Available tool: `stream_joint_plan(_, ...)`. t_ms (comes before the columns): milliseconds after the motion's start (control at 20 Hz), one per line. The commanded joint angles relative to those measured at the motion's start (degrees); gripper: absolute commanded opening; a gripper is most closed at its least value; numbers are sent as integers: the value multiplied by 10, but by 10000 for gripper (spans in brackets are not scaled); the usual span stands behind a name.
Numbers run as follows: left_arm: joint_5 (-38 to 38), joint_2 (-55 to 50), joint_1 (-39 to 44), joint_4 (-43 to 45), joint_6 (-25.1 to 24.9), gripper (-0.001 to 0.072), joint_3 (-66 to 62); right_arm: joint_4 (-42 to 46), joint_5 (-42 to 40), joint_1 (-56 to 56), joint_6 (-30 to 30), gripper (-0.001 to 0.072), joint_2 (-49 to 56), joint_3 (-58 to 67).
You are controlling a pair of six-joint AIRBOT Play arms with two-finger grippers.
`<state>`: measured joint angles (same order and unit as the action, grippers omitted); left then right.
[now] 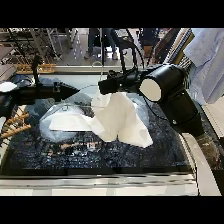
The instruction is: Fold the clothes and pants, and hang the long-sleeved shirts on hangers.
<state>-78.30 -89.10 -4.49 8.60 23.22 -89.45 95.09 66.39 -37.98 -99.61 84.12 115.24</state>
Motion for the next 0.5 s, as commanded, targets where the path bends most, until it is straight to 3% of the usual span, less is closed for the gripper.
stream_joint_plan(0, -53, -31, -22, -147, -64, 19, 0, -3, 1, -3, 33, 16, -3, 0)
stream_joint_plan(200, -132, -57, -38, -240, -83, 17, 0, -1, 0, -3, 33, 16, -4, 0)
stream_joint_plan(350, -81, -57, -41, -238, -82, 16, 0, 0, 4, -4, 33, 16, -4, 0)
stream_joint_plan(450, -64, -57, -47, -231, -67, 16, 0, 45, 0, -2, 33, 16, -4, 0)
